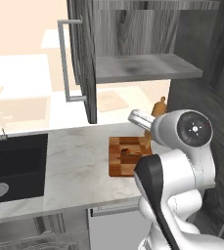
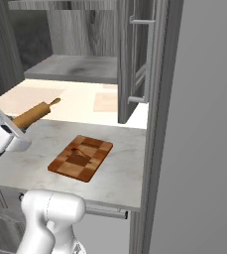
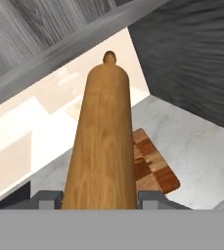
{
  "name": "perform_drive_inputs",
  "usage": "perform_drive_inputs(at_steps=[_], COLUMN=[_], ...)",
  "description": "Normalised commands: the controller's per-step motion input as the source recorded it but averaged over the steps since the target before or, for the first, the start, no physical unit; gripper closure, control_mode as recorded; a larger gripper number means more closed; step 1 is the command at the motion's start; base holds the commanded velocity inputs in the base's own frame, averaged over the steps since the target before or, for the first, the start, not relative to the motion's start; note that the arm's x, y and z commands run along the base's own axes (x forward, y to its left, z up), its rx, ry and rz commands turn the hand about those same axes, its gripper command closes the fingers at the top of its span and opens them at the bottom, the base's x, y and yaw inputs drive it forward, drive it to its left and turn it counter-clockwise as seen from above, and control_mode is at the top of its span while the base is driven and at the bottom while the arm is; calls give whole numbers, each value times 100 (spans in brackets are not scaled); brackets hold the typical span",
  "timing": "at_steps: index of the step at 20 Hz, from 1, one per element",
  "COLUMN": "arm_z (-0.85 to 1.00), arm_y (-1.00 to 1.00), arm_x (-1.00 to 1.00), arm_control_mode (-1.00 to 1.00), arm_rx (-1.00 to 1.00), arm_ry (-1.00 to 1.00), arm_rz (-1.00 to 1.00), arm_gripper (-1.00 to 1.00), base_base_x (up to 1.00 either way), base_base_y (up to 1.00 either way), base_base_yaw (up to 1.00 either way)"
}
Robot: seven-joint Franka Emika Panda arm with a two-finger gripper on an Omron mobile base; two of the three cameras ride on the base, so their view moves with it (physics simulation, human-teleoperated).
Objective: Open the cabinet, retrieve the rolling pin, and place it next to the meat on the cutting board to prepare for tenderizing.
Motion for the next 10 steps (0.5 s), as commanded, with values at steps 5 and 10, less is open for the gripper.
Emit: perform_drive_inputs(at_steps=[5, 10], arm_z=[-25, -24], arm_y=[-14, -4], arm_x=[-7, 1], arm_control_mode=[-100, -100], arm_rx=[0, 0], arm_ry=[2, 6], arm_rz=[-3, -3], arm_gripper=[100, 100], base_base_x=[0, 0], base_base_y=[0, 0], base_base_yaw=[0, 0])
